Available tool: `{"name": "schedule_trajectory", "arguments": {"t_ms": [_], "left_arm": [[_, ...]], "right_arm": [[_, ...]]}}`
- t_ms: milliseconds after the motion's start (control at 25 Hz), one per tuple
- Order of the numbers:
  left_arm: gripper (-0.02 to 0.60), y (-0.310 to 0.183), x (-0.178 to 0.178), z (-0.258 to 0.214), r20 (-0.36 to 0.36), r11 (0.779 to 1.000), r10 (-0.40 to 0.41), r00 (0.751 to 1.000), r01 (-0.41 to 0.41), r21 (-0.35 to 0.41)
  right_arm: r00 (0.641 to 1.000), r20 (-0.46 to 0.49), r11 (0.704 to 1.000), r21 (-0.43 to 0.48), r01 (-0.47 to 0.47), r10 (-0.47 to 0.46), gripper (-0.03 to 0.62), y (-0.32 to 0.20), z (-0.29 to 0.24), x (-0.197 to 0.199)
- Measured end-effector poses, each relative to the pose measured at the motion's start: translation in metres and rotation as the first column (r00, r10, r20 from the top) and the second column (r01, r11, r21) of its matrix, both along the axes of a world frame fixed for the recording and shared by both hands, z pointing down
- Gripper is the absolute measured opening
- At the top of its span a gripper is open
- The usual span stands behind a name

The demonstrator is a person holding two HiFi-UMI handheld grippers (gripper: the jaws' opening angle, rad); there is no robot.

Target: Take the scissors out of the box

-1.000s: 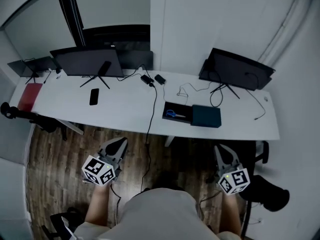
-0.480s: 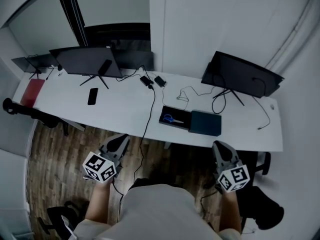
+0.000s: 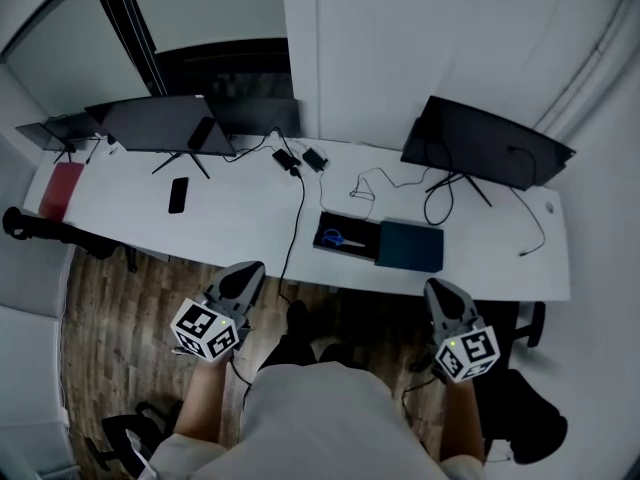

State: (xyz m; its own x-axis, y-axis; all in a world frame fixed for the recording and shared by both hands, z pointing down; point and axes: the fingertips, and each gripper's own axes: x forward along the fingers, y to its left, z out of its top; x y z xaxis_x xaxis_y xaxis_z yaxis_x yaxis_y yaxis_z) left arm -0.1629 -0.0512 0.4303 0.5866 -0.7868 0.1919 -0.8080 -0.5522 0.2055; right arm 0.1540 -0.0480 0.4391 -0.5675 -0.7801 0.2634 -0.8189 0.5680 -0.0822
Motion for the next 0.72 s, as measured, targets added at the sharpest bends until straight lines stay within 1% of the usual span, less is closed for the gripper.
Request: {"name": "schedule_trajectory", "arguments": {"t_ms": [160,360,480,600,640,720], "left_arm": [[0.032,-0.024,0.001,0.008,-0.005,0.999,0.035,0.999,-0.035,-0.007],[0.032,-0.058,-0.001,0.023,0.044,0.995,0.096,0.994,-0.096,-0.016],[0.032,-0.080,0.001,0.032,0.069,0.988,0.151,0.986,-0.150,-0.031],[0.032,-0.102,0.003,0.045,0.078,0.978,0.206,0.975,-0.202,-0.049],[0.032,-0.111,0.003,0.050,0.092,0.975,0.218,0.972,-0.214,-0.056],[0.034,-0.129,0.002,0.065,0.141,0.971,0.237,0.961,-0.229,-0.071]], "right_arm": [[1.000,-0.015,1.000,-0.008,-0.018,0.017,0.035,-0.013,0.005,-0.007],[0.998,-0.019,0.998,-0.019,-0.068,0.067,0.035,-0.035,0.009,-0.014],[0.995,-0.027,0.994,-0.037,-0.099,0.098,0.035,-0.048,0.014,-0.020],[0.991,-0.033,0.990,-0.060,-0.131,0.129,0.035,-0.058,0.022,-0.028],[0.990,-0.036,0.988,-0.068,-0.142,0.140,0.035,-0.061,0.025,-0.031],[0.986,-0.044,0.983,-0.085,-0.162,0.159,0.035,-0.069,0.032,-0.036]]}}
